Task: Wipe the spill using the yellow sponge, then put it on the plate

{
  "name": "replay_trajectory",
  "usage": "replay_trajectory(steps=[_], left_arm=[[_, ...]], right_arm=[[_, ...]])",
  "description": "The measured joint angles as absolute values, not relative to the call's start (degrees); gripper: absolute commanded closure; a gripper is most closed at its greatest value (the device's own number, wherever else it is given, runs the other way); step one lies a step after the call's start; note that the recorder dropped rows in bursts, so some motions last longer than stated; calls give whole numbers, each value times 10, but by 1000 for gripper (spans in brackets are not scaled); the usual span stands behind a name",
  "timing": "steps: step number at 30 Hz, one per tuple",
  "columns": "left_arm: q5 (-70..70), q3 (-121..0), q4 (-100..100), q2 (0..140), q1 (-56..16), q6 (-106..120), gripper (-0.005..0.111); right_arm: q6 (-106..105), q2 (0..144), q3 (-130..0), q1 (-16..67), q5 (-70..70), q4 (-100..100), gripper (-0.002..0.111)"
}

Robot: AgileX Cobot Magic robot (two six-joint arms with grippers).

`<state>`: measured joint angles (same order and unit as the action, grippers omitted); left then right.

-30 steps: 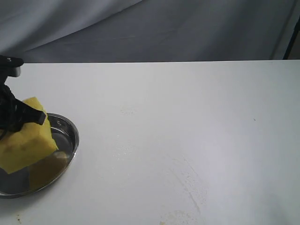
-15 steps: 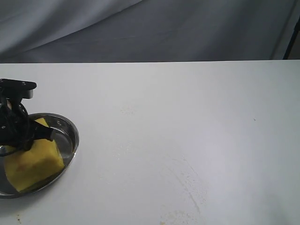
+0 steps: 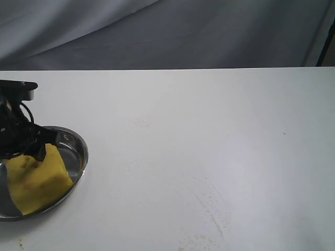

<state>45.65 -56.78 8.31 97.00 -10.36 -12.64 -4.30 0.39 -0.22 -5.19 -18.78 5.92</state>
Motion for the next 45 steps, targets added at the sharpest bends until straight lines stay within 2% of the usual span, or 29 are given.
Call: replay_trajectory(steps=[1, 4, 5, 7, 12, 17, 24, 28, 33, 40, 45], left_arm=[[475, -583, 86, 970, -104, -126, 50], [520, -616, 90, 970, -104, -128, 71], [535, -624, 92, 970, -104, -128, 89], [588, -643, 110, 970, -104, -128, 107], [638, -647, 160, 969, -100, -122, 107], [610, -639, 143, 924, -72, -119, 107], [514, -510, -5, 726, 66, -48, 107], [486, -437, -107, 577, 68, 47, 107], [444, -377, -116, 353, 59, 92, 107], [432, -346, -116, 187, -24, 189, 107], [436, -330, -116, 81, -39, 165, 107]], right_arm=[[-43, 4, -2, -52, -188, 59, 108], [-43, 4, -2, -52, -188, 59, 108], [-43, 4, -2, -52, -188, 59, 108], [-43, 4, -2, -52, -188, 59, 108], [-43, 4, -2, -52, -188, 59, 108], [-43, 4, -2, -52, -188, 59, 108], [-43, 4, -2, -52, -188, 59, 108], [-43, 4, -2, -52, -188, 59, 108], [-43, 4, -2, -52, -188, 59, 108], [-43, 4, -2, -52, -188, 59, 108], [-43, 4, -2, -52, -188, 59, 108]])
